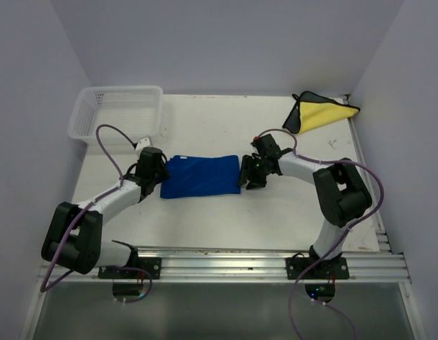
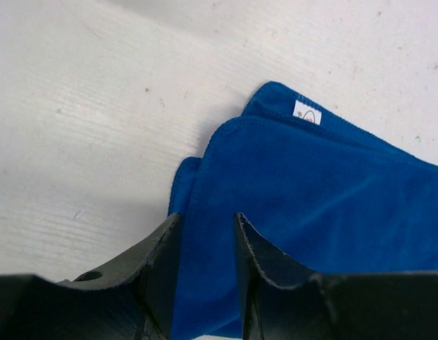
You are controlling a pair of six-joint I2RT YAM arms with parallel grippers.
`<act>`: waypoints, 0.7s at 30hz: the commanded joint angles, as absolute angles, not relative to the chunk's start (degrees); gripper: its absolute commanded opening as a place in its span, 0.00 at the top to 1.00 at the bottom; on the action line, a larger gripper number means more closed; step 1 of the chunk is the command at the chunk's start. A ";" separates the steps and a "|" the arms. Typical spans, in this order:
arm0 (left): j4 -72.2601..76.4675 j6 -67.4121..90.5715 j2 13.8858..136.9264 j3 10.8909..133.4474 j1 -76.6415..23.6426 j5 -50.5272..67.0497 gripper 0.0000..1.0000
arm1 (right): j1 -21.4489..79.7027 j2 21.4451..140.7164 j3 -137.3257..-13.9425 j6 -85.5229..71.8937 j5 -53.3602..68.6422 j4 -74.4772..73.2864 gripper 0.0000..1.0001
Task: Roll the towels
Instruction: Fold the towel
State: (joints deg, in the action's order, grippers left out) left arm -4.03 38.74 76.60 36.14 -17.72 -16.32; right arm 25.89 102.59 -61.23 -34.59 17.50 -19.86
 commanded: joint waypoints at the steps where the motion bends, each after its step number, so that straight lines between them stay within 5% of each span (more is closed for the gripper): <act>1: 2.63 37.62 78.30 37.52 -17.75 -18.02 0.61 | 26.63 100.46 -58.37 -36.47 18.89 -16.35 0.48; 10: 7.20 37.26 87.97 42.27 -14.95 -14.51 0.64 | 26.72 100.55 -53.53 -39.46 20.13 -13.36 0.52; 16: 11.95 36.65 91.84 42.98 -12.83 -12.83 0.71 | 26.63 100.55 -52.47 -39.20 20.21 -13.71 0.78; 21: 16.17 35.86 92.99 42.45 -12.66 -10.91 0.75 | 26.72 100.28 -51.86 -38.32 20.66 -14.06 0.86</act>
